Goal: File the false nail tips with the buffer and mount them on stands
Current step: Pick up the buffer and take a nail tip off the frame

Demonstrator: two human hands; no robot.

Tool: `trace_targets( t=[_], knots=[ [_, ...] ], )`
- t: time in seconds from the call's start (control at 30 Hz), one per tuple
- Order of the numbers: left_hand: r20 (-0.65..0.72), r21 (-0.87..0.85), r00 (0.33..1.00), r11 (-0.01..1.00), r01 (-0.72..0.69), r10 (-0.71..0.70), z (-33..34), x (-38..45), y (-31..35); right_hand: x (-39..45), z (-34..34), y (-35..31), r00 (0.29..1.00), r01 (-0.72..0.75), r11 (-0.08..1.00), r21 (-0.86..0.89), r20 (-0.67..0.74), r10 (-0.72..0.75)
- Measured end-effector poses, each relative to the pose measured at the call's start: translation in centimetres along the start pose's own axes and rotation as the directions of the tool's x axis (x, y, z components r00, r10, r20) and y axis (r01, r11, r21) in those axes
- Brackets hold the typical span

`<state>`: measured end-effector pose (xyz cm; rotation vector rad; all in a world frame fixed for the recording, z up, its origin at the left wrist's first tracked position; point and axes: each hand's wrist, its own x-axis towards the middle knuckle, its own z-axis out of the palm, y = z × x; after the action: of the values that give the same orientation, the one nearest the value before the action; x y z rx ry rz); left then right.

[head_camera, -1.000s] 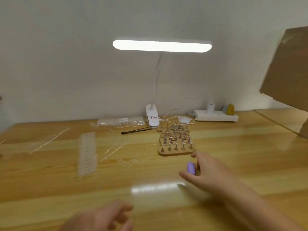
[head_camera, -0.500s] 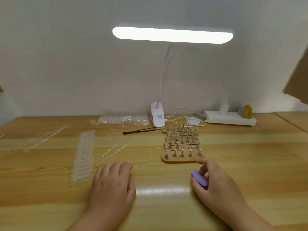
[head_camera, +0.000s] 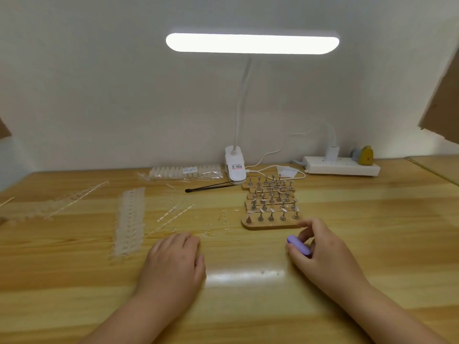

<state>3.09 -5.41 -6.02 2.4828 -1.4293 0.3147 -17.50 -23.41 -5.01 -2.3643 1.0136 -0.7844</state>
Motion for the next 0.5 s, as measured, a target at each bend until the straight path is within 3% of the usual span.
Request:
trace_targets(
  t=[0.1,0.17,0.23,0.33,0.5],
  knots=[
    [-0.034,0.021,0.999,0.999,0.033,-0.032,-0.3,0.6,-0.4,0.3,0.0,0.1,1.0,-0.007,1.0,0.007,-0.006,0.007],
    [-0.064,0.093,0.982,0.979,0.181,-0.176,-0.9,1.7,-1.8,0.5,0.0,0.1,1.0,-0.011,1.0,0.019,-0.02,0.012],
    [-0.074,0.199,0.929,0.907,0.371,-0.363,-1.8,2.7,-3.9,0.7,-0.1,0.2,0.999,-0.009,1.0,0.019,-0.044,0.01],
    [-0.039,0.243,0.845,0.815,0.525,-0.533,-2.5,3.5,-7.5,1.1,-0.2,0.3,0.996,0.014,0.999,-0.031,-0.091,-0.017],
    [-0.042,0.22,0.835,0.81,0.544,-0.549,-2.2,4.0,-9.4,2.0,-0.1,1.0,0.996,0.011,1.0,-0.021,-0.091,-0.013]
  ],
)
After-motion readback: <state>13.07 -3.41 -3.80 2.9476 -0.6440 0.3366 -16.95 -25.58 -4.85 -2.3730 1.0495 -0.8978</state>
